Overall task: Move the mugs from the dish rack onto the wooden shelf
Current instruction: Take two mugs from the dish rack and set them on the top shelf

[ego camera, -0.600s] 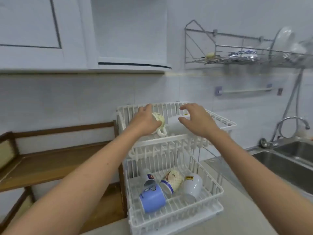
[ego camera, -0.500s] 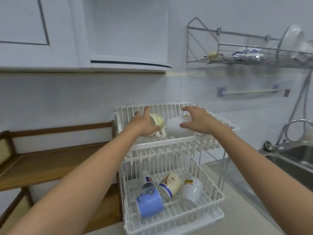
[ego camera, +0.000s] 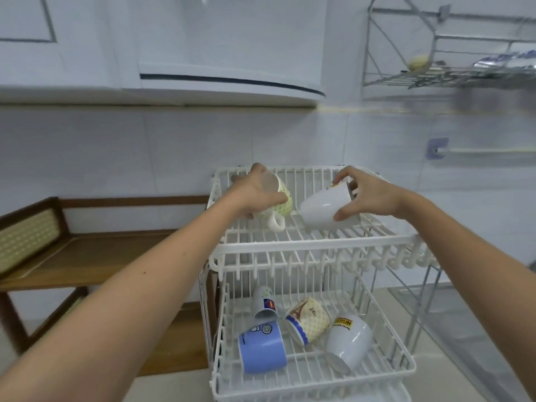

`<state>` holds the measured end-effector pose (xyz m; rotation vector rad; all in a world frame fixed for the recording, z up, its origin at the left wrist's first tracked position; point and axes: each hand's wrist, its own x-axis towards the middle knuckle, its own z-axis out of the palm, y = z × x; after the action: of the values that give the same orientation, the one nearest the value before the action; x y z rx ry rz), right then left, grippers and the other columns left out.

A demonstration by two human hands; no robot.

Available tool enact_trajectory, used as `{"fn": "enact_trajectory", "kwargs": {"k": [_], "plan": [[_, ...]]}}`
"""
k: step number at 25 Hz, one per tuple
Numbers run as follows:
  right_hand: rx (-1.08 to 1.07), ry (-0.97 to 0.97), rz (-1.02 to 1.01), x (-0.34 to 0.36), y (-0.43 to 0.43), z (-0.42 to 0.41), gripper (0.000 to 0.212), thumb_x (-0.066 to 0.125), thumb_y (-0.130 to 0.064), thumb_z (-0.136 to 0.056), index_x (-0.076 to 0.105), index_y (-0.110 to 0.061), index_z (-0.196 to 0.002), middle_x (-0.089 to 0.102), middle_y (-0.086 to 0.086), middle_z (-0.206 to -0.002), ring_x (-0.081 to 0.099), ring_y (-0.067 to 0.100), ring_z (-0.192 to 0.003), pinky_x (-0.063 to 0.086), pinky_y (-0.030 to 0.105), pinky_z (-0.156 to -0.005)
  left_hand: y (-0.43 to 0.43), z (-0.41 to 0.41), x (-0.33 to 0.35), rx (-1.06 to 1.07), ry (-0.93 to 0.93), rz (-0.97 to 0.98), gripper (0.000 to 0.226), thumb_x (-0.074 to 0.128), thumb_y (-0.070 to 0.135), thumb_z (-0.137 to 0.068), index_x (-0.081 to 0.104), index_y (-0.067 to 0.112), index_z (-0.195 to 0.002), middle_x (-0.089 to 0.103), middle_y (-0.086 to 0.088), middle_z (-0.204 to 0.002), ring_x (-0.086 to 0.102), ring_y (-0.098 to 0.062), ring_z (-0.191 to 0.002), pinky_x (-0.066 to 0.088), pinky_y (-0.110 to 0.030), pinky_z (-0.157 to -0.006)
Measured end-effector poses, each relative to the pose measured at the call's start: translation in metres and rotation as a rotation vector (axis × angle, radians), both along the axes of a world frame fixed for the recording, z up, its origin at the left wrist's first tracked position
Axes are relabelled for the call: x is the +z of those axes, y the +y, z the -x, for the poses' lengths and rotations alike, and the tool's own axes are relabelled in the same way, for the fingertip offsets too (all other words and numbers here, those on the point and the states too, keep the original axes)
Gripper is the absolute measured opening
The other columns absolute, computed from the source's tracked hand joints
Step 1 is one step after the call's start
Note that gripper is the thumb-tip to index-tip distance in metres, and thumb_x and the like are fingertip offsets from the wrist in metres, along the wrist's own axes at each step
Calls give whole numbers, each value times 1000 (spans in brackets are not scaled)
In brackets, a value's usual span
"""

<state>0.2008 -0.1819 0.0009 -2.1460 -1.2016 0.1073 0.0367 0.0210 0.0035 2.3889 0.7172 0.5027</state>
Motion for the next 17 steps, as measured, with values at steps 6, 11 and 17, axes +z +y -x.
{"fn": "enact_trajectory", "kwargs": {"k": [6,11,17], "plan": [[22,-72,-69,46,4,46,60,82,-42,-49,52,-46,-101,62,-5,-101,63,17,-85,48,29,-65,11,68,33,-101,-366,219,62,70,50,-69,44,48,-125,45,3,-127,58,-12,-90,54,-23,-55],[109,-196,-175,88,25,130,65,78,-52,-43,54,-49,-103,63,-6,-102,64,16,-89,51,32,-71,49,163,48,-155,-422,588,34,61,53,-75,63,27,-96,72,4,-85,67,-7,-67,53,-20,-53],[263,-262,-153,90,87,231,68,75,-62,-45,51,-50,-107,62,-13,-101,62,8,-91,53,32,-73,123,257,32,-53,-227,386,39,68,46,-71,62,37,-108,72,8,-97,70,-8,-80,54,-21,-53]]}}
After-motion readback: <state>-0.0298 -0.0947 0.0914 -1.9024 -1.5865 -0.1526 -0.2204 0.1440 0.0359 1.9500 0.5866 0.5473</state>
